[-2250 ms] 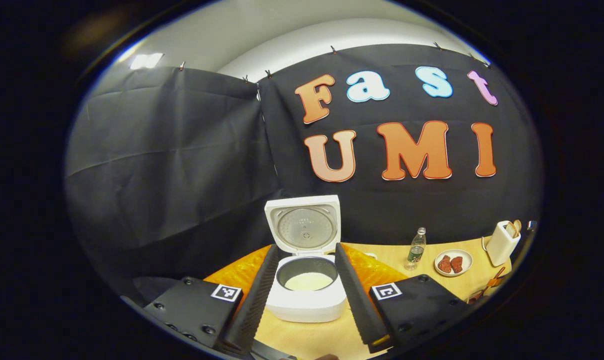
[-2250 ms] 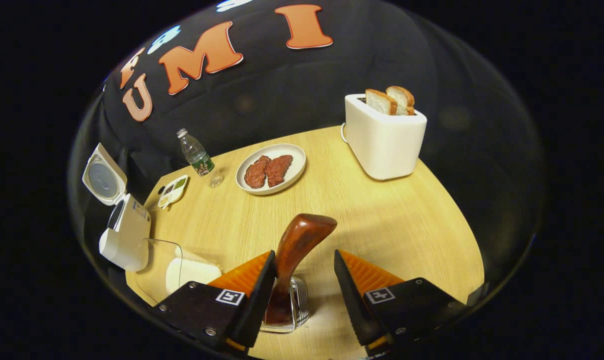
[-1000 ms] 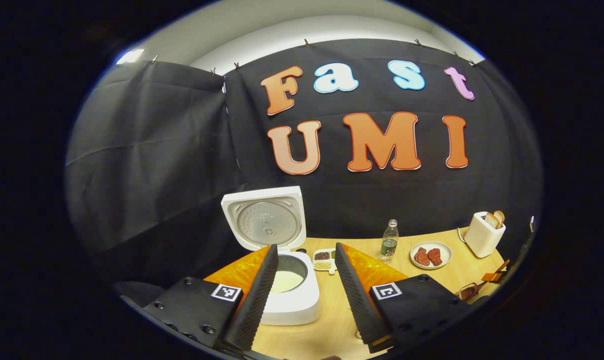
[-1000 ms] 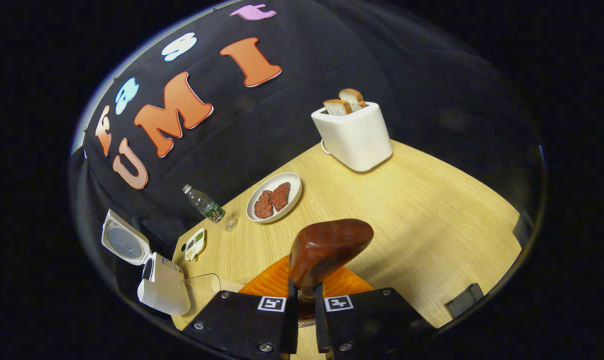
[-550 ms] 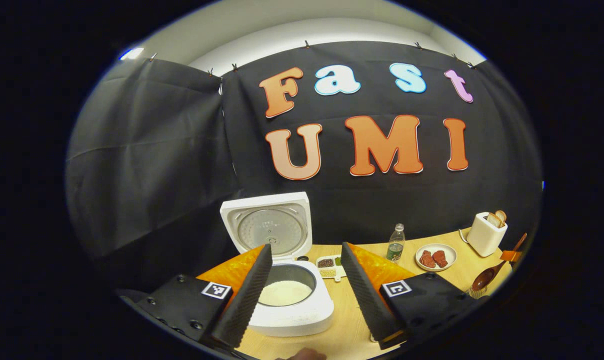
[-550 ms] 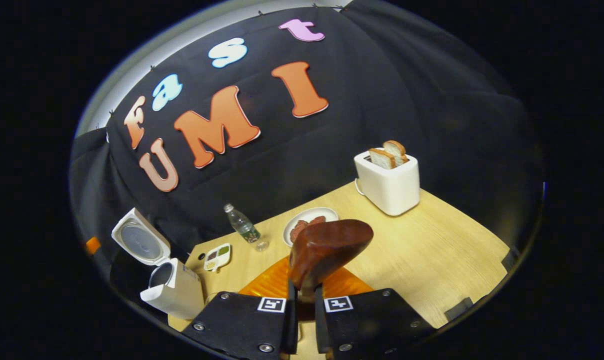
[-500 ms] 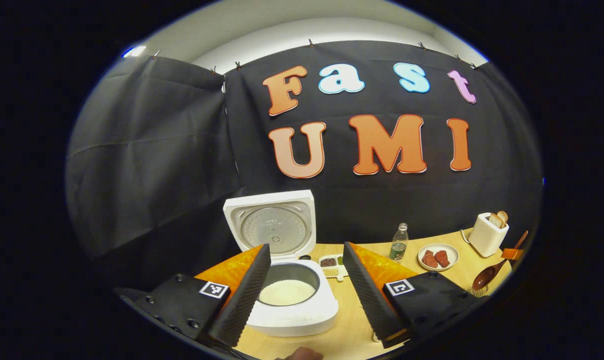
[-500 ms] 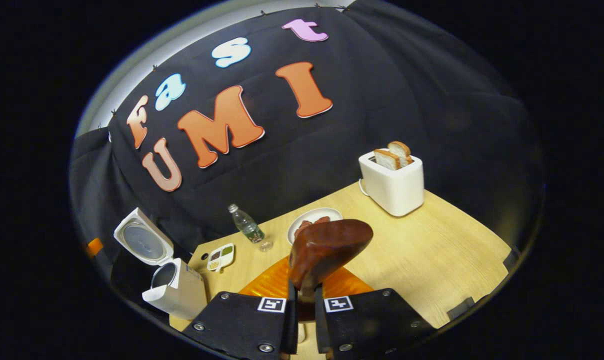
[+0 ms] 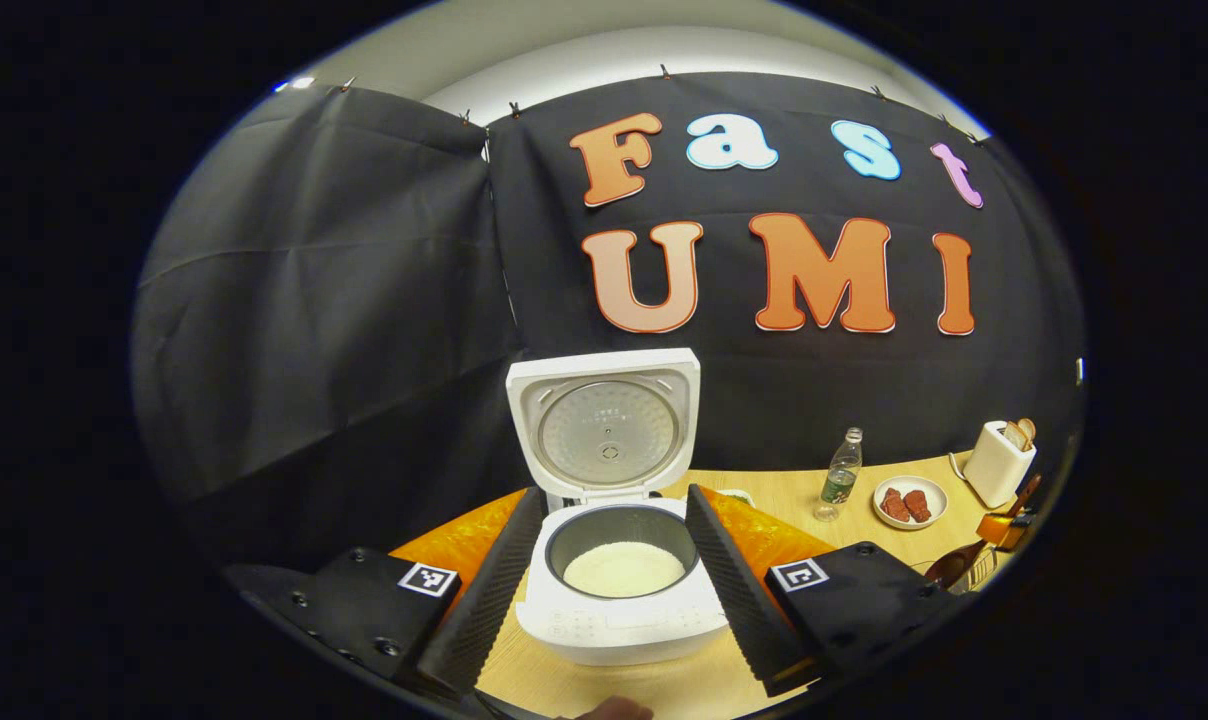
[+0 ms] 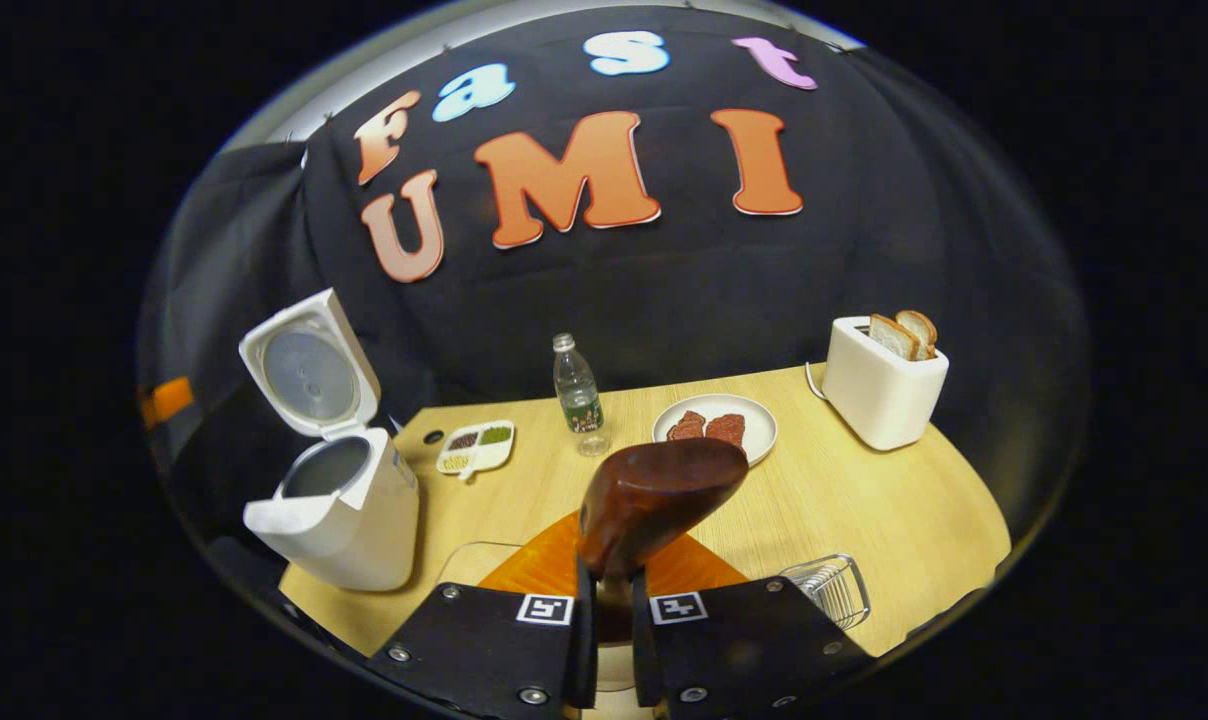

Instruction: Close the left gripper, press the button to open the rice cooker; take a wooden spoon from the chopstick holder with the right hand, scoop a spoonful of rice and pour it into the rice cooker, then put the wooden spoon back into the chopstick holder.

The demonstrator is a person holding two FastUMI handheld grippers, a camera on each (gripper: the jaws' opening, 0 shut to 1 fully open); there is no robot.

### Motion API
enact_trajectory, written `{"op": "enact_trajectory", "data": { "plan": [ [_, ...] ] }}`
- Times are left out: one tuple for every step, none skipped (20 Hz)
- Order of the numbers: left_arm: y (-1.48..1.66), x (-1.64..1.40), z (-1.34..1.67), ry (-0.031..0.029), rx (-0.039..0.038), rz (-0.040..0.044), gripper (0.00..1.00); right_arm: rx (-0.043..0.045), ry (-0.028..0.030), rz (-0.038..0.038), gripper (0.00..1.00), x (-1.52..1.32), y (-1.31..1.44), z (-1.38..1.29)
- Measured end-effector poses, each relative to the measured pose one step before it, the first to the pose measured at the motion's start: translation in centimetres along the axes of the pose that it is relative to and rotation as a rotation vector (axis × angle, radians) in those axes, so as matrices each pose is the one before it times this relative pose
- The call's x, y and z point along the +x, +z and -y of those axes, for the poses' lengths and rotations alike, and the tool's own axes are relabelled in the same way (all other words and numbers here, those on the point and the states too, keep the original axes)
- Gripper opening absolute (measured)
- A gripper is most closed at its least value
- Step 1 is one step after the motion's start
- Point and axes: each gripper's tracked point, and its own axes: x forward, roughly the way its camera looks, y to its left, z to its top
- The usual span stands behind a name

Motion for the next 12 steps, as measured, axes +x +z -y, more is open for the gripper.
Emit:
{"op": "enact_trajectory", "data": {
  "plan": [
    [-0.201, 0.015, -0.373, 0.00182, 0.00011, -0.00333, 0.98, -0.05611, -0.01686, -0.00828, 0.14, 0.42, -0.72, -0.269],
    [-0.008, 0.009, -0.41, 0.00356, 0.00294, -0.00064, 0.98, -0.03607, -0.00718, -0.00141, 0.14, 0.433, -0.535, -0.582],
    [-0.232, -0.004, -0.446, 0.00497, 0.00449, 0.00099, 0.98, -0.02492, -0.01174, -0.01087, 0.14, 0.561, -0.603, -0.348],
    [-0.082, -0.054, -0.48, 0.00628, 0.00479, -0.00017, 1.0, -0.01879, -0.01371, -0.01597, 0.14, 0.437, -0.738, -0.151],
    [-0.108, -0.08, -0.488, 0.00618, 0.00343, -0.00035, 0.98, -0.0125, -0.02177, -0.00903, 0.14, 0.354, -0.401, 0.076],
    [-0.131, -0.091, -0.382, 0.00502, 0.00297, -0.00127, 0.98, -0.01417, -0.01845, -0.00242, 0.14, 0.621, -0.344, -0.003],
    [-0.307, -0.091, -0.513, 0.00732, 0.00287, -0.00319, 0.98, -0.00855, -0.01107, -0.00193, 0.14, 0.386, -0.258, -0.072],
    [-0.262, -0.097, -0.464, 0.00703, 0.00162, -0.00474, 0.98, -0.01213, -0.0127, -0.00329, 0.14, 0.394, -0.274, -0.172],
    [-0.25, -0.106, -0.428, 0.00583, -0.00234, -0.00513, 0.98, -0.01932, -0.01227, 0.0003, 0.14, 0.333, -0.326, -0.147],
    [-0.189, -0.062, -0.338, 0.00445, -0.00313, -0.00567, 0.98, -0.01761, -0.00556, -0.00446, 0.14, 0.419, -0.549, -0.296],
    [-0.194, 0.105, -0.284, 0.00589, -0.00309, -0.00432, 0.98, -0.00748, -0.01139, -0.01058, 0.14, 0.16, -0.645, -0.14],
    [-0.043, -0.015, -0.311, 0.00708, -0.00147, -0.0032, 0.98, -0.00494, -0.01198, -0.00821, 0.14, 0.226, -0.644, -0.055]
  ]
}}
